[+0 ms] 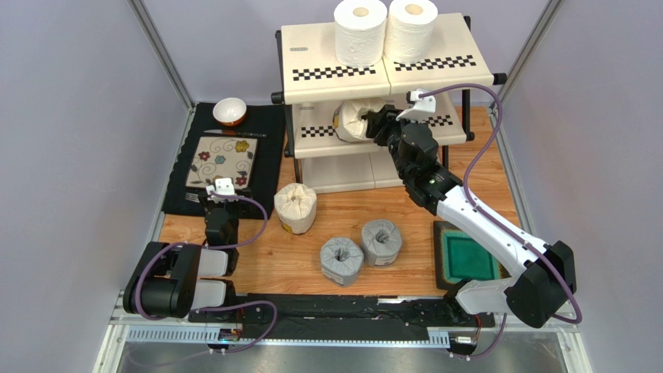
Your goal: Place and organize the paper towels onto the shelf
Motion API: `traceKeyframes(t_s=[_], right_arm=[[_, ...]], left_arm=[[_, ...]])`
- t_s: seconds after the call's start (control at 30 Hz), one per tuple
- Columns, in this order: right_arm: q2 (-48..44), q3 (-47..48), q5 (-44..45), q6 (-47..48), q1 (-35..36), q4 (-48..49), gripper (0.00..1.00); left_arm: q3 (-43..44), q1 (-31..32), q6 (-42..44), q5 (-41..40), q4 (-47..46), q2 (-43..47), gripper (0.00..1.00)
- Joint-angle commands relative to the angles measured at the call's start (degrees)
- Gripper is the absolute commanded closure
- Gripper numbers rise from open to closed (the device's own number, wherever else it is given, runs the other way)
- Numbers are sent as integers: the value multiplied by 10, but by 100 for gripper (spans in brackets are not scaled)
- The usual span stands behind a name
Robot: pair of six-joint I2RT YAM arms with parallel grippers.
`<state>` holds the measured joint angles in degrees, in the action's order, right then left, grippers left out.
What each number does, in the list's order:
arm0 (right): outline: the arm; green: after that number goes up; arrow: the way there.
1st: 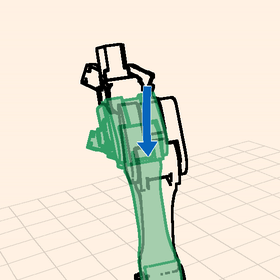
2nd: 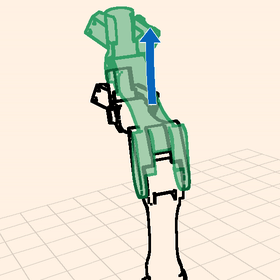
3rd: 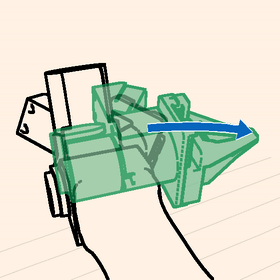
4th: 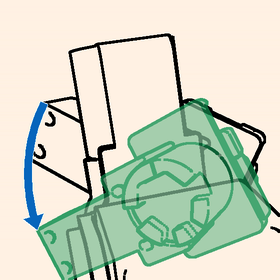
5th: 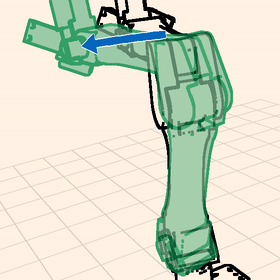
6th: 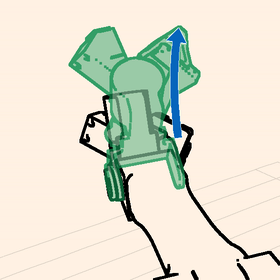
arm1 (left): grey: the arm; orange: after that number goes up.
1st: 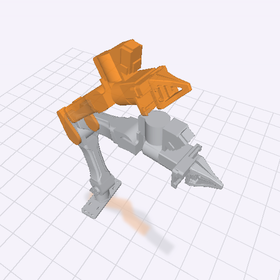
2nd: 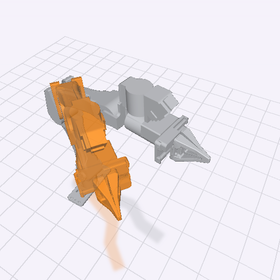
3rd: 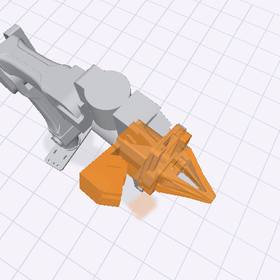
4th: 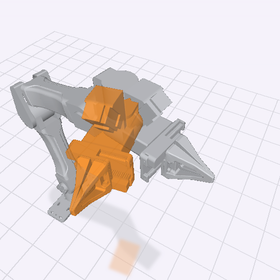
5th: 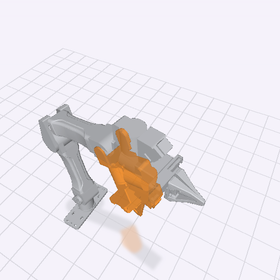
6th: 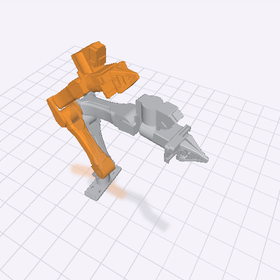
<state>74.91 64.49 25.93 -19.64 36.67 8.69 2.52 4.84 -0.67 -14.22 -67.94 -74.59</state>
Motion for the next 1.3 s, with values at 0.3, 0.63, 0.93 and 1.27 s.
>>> traceKeyframes(t_s=[0.3,0.63,0.93,1.27], right_arm=[[-35,-9,51,-20,-3,46,45],[-55,-40,-29,-21,-2,92,43],[-123,-92,-99,-18,0,97,40],[-132,-123,-75,51,190,-45,32]], left_arm=[[-133,-4,4,4,-18,0,1],[-133,-4,4,4,-18,0,1],[-133,-4,4,4,-18,0,1],[-134,-4,4,4,-18,0,1]])
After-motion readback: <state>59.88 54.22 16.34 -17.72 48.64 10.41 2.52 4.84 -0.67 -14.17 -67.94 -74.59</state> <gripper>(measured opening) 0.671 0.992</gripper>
